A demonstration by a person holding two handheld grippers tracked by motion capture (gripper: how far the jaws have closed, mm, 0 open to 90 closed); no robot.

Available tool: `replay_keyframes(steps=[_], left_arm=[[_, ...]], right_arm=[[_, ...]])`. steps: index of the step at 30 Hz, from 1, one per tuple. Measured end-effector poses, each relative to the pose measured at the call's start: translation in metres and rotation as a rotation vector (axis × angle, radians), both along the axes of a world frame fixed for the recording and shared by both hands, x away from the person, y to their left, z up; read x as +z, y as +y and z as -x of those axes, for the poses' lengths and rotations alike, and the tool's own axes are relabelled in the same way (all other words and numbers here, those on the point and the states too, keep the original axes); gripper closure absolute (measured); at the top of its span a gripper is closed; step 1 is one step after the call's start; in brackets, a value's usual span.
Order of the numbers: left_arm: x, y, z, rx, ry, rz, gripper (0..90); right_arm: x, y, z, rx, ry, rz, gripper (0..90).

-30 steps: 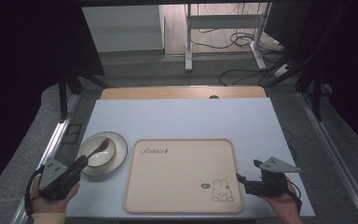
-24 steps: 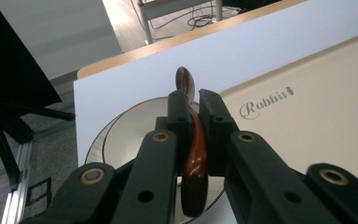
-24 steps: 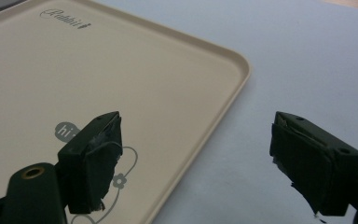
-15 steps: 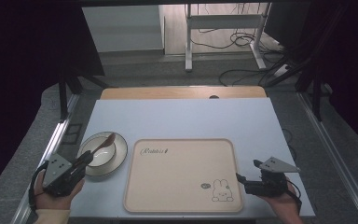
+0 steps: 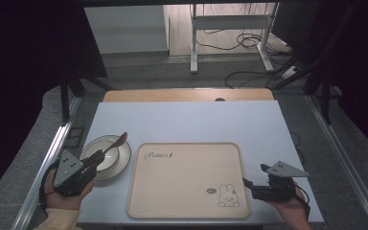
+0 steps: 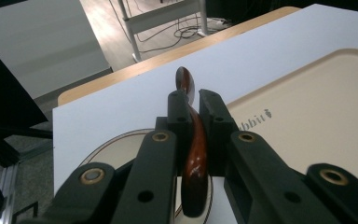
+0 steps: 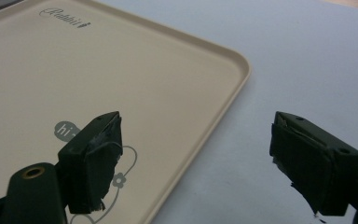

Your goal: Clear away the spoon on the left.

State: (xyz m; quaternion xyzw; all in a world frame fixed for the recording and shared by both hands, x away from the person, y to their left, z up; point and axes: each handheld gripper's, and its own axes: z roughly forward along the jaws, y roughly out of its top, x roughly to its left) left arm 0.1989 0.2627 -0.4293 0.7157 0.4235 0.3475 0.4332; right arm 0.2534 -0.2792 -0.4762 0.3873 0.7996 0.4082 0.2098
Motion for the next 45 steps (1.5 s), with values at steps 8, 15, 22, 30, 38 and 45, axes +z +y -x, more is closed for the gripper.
replay_keyframes(steps=[8, 15, 22, 30, 38, 45], left_arm=[[0.002, -0.006, -0.006, -0.012, 0.000, -0.001, 84.6], [0.003, -0.010, -0.009, -0.019, -0.002, -0.002, 84.6], [0.004, -0.017, -0.014, -0.033, 0.002, -0.002, 84.6], [0.003, -0.031, -0.022, -0.062, 0.009, -0.007, 84.6], [0.002, -0.042, -0.030, -0.086, 0.018, -0.013, 84.6], [-0.002, -0.049, -0.032, -0.099, 0.028, -0.028, 84.6]], right_arm=[[0.000, 0.000, 0.000, -0.001, 0.001, 0.002, 17.4], [0.000, 0.000, 0.000, -0.002, -0.001, 0.000, 17.4], [0.000, 0.000, 0.000, -0.002, -0.001, -0.001, 17.4], [0.000, 0.000, 0.000, -0.002, 0.001, -0.002, 17.4], [0.000, 0.000, 0.000, -0.001, 0.002, -0.003, 17.4], [0.000, 0.000, 0.000, -0.002, 0.002, -0.002, 17.4]])
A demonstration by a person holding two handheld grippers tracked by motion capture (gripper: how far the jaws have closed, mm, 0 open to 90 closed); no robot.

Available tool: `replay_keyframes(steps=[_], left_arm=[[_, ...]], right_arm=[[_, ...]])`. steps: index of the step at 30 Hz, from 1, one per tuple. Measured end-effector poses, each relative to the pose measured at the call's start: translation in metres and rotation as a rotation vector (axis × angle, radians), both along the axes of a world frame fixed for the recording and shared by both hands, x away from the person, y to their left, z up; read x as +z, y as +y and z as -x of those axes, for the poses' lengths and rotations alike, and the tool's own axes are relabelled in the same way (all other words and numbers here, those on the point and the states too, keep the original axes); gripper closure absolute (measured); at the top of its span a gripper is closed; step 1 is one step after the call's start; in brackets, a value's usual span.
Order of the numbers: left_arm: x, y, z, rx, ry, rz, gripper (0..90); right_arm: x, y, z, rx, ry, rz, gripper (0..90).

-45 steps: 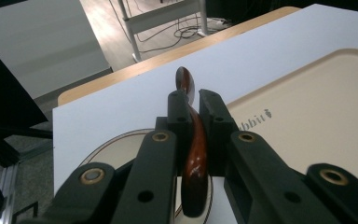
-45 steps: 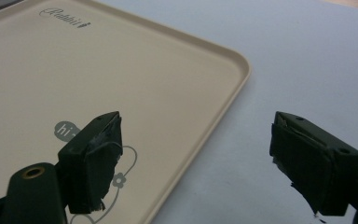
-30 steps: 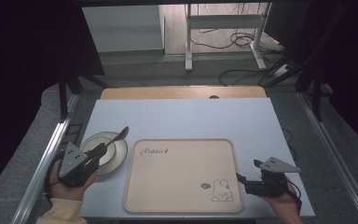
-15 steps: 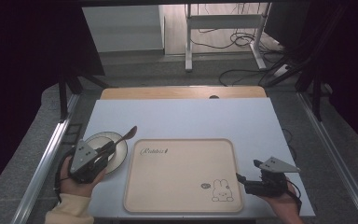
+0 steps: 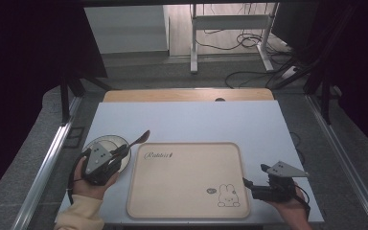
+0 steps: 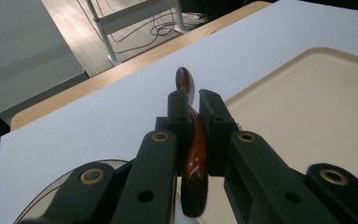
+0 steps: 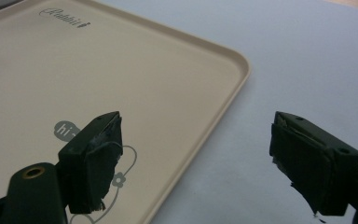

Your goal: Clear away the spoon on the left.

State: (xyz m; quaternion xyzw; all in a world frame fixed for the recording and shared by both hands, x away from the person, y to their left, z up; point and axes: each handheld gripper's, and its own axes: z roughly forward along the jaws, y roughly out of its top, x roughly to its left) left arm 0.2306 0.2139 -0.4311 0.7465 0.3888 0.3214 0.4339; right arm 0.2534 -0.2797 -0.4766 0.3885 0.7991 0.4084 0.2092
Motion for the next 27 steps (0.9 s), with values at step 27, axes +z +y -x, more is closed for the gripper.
replay_keyframes(steps=[27], left_arm=[[-0.020, -0.018, -0.001, -0.047, 0.051, -0.058, 84.5]], right_arm=[[-0.001, 0.000, 0.000, 0.006, -0.005, 0.009, 17.4]])
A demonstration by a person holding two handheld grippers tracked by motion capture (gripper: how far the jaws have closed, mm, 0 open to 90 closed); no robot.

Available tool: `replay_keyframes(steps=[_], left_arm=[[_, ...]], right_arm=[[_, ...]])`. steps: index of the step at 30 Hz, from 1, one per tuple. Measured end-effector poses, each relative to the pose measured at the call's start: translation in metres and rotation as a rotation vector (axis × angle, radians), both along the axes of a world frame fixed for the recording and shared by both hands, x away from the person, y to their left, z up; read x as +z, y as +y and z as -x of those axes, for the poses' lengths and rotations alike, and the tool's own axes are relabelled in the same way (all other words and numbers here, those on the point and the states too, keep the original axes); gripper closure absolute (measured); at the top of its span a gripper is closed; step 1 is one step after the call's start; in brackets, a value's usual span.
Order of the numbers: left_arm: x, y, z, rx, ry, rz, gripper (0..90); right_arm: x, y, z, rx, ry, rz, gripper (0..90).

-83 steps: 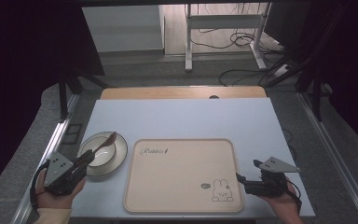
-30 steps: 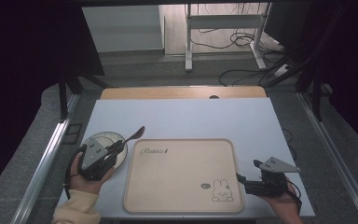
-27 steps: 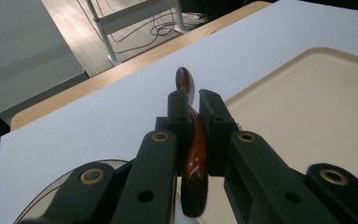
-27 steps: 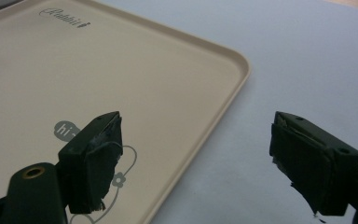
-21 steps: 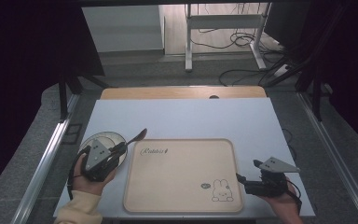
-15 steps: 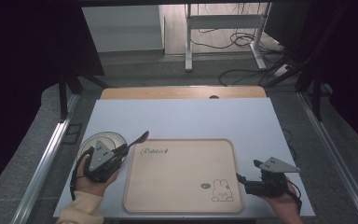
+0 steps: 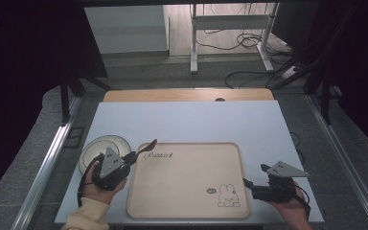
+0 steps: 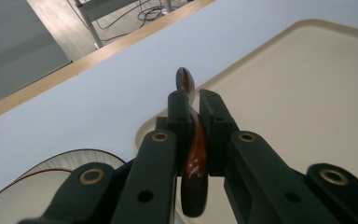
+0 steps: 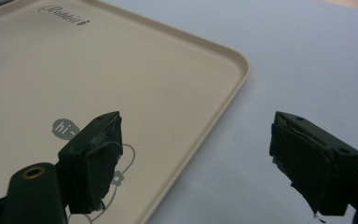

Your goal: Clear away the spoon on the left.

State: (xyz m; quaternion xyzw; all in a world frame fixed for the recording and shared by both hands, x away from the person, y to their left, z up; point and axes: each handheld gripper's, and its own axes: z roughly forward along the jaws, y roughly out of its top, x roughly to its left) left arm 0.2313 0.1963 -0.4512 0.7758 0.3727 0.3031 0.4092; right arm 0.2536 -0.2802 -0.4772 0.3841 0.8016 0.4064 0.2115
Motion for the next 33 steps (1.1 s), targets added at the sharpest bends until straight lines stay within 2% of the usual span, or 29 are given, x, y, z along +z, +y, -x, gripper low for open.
replay_keyframes(steps=[14, 17, 33], left_arm=[[-0.010, -0.008, 0.000, -0.011, 0.017, -0.038, 84.5], [-0.013, -0.010, -0.001, -0.021, 0.029, -0.057, 84.4], [-0.023, -0.019, 0.000, -0.049, 0.041, -0.133, 84.4]], right_arm=[[0.000, 0.000, 0.000, 0.000, 0.001, 0.002, 17.4], [0.000, 0.000, 0.000, 0.001, 0.000, 0.003, 17.4], [-0.001, 0.000, 0.000, 0.000, -0.001, 0.010, 17.4]])
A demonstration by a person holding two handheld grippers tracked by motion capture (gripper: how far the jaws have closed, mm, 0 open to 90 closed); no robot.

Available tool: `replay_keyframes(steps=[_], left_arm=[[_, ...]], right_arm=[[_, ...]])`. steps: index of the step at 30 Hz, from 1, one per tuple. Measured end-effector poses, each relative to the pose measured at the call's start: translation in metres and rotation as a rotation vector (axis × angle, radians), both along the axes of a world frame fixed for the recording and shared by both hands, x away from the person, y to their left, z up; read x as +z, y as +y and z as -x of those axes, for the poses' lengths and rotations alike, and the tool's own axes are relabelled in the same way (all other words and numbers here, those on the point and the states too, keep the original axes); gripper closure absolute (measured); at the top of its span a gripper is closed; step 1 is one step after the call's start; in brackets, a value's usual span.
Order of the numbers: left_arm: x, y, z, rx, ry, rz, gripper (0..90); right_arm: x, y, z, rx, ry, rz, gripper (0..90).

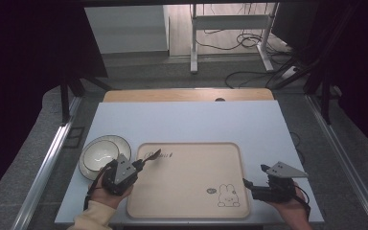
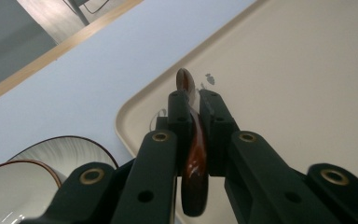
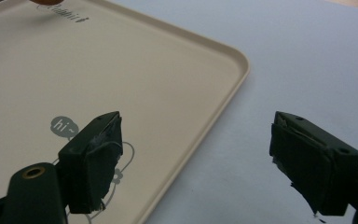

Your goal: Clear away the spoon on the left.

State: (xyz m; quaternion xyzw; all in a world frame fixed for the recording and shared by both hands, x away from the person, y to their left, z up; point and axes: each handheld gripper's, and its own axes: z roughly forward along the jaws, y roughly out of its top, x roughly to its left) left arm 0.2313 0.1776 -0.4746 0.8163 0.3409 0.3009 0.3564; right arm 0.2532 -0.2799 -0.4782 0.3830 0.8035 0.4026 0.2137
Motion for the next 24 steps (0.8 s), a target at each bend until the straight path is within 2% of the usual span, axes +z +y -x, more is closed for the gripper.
replay_keyframes(steps=[4, 6, 7, 11, 24], left_arm=[[-0.003, -0.003, 0.001, -0.005, 0.007, -0.014, 84.4], [-0.006, -0.005, 0.001, -0.011, 0.006, -0.031, 84.4], [-0.008, -0.008, 0.003, -0.016, 0.005, -0.056, 84.4], [-0.010, -0.011, 0.005, -0.025, 0.004, -0.086, 84.3], [-0.015, -0.014, 0.006, -0.035, 0.006, -0.131, 84.1]], right_arm=[[0.000, 0.000, 0.000, -0.001, 0.000, 0.001, 17.4], [0.000, 0.000, 0.000, -0.001, 0.000, 0.001, 17.4], [0.000, 0.000, 0.000, -0.002, 0.000, 0.002, 17.4], [0.000, 0.000, 0.000, -0.002, -0.001, 0.000, 17.4], [-0.001, 0.000, 0.000, 0.000, 0.003, 0.001, 17.4]])
